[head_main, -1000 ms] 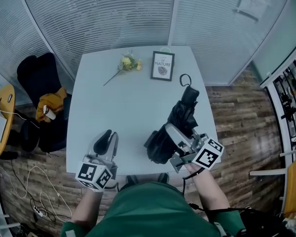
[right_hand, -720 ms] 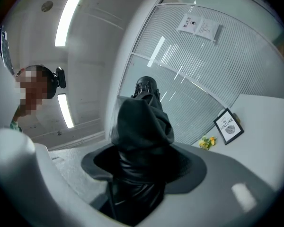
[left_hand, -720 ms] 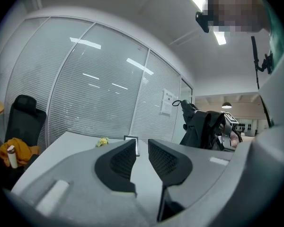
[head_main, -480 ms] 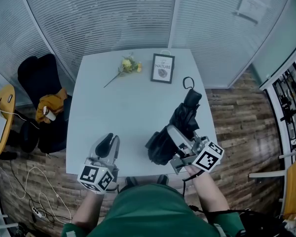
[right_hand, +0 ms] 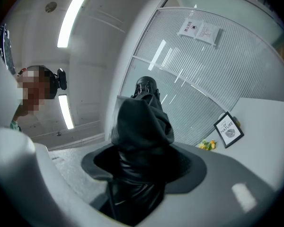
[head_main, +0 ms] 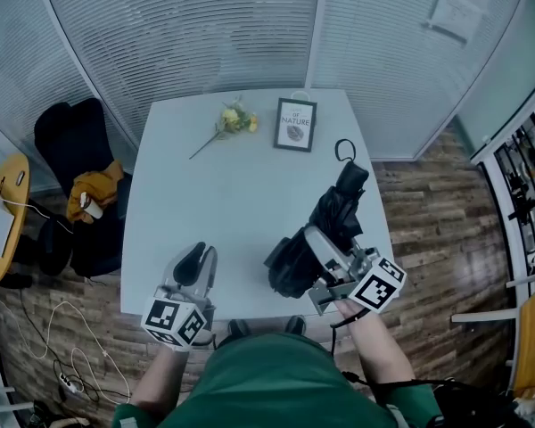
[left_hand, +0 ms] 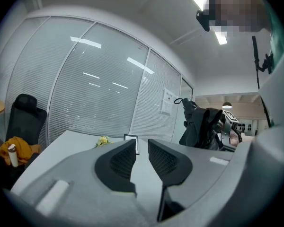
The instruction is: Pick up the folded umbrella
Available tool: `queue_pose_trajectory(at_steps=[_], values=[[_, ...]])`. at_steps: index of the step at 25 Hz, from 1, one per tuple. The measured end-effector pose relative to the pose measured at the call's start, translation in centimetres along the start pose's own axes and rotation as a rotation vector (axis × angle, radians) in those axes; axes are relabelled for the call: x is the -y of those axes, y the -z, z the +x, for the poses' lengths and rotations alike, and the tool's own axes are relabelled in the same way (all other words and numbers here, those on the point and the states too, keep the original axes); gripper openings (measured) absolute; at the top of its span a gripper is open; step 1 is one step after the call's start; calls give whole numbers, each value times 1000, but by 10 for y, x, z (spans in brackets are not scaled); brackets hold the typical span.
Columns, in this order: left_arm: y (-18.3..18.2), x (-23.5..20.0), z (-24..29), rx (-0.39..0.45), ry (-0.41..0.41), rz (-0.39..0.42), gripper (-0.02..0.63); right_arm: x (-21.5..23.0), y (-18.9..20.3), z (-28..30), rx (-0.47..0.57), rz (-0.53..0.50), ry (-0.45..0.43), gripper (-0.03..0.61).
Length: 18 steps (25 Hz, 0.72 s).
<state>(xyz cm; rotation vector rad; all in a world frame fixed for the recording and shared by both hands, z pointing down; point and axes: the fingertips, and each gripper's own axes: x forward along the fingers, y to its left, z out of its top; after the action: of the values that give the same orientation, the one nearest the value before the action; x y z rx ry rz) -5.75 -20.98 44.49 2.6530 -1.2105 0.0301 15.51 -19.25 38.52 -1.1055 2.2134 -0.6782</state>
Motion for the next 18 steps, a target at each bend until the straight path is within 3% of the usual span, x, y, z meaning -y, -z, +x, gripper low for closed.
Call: queue_pose_trajectory(at_steps=[18], values=[[5, 2, -3, -13, -6, -1, 89, 1, -1, -3, 14, 4, 12, 284]])
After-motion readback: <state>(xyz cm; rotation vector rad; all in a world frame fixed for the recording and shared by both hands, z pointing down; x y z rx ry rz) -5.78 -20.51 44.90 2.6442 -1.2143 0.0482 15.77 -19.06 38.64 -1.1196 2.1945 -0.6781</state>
